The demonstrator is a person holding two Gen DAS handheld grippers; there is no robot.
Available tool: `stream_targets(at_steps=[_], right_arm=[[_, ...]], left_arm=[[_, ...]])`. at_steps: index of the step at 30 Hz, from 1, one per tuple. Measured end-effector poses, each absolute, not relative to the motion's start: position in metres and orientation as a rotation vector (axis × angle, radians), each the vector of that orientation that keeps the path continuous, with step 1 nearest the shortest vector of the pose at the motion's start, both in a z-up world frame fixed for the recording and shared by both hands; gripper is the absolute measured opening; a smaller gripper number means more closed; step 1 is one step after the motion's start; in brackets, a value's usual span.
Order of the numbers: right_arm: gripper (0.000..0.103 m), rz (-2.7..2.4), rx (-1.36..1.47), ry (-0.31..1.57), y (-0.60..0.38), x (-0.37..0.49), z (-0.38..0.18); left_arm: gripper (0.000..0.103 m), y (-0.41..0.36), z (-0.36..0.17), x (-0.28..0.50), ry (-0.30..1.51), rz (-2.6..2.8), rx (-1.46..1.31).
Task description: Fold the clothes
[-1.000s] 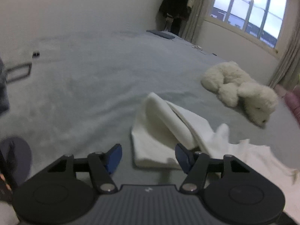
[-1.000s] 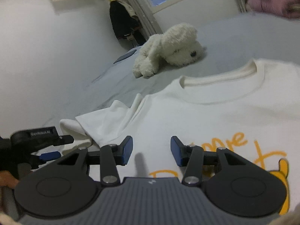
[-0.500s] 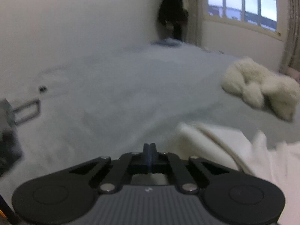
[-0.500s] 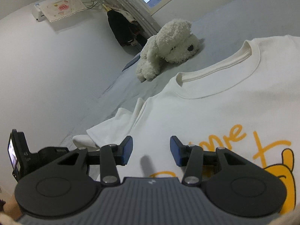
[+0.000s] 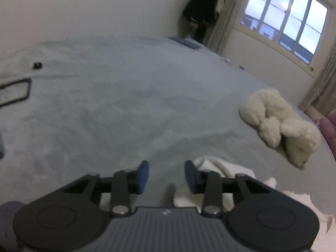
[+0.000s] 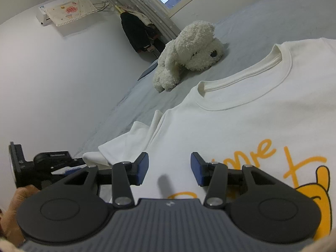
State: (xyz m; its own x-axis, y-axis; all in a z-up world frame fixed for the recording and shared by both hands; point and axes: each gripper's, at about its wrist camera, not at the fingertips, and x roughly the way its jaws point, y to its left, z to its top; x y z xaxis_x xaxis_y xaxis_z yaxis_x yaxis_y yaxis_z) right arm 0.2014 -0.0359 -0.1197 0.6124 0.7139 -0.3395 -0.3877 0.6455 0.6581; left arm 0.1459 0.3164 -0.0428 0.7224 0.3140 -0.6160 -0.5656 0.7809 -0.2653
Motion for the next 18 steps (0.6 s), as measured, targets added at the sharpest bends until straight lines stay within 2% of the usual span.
stream_targets(at_steps=[7,9,12,18], right_arm=[[0.049,0.679,0.578,0.632,-0.036,0.202,-0.12],[0.049,0.68,0.578,0.632,-0.036,0.202,-0.121],[0.049,0.681,0.58,0.632,-0.036,0.203,-0.121],[0.049,0.685,0.592,0.632,-0.038,0.202,-0.121]], left_arm=[[0.036,0.314,-0.06,0.155,0.584,0.454,-0.45],[0.026,0.312,-0.063,0.157,0.583,0.435,-0.451],[0.0,0.307,-0.065,0.16,0.592,0.396,-0.44],[0.0,0.298,-0.051,0.164,0.572,0.436,-0.314]])
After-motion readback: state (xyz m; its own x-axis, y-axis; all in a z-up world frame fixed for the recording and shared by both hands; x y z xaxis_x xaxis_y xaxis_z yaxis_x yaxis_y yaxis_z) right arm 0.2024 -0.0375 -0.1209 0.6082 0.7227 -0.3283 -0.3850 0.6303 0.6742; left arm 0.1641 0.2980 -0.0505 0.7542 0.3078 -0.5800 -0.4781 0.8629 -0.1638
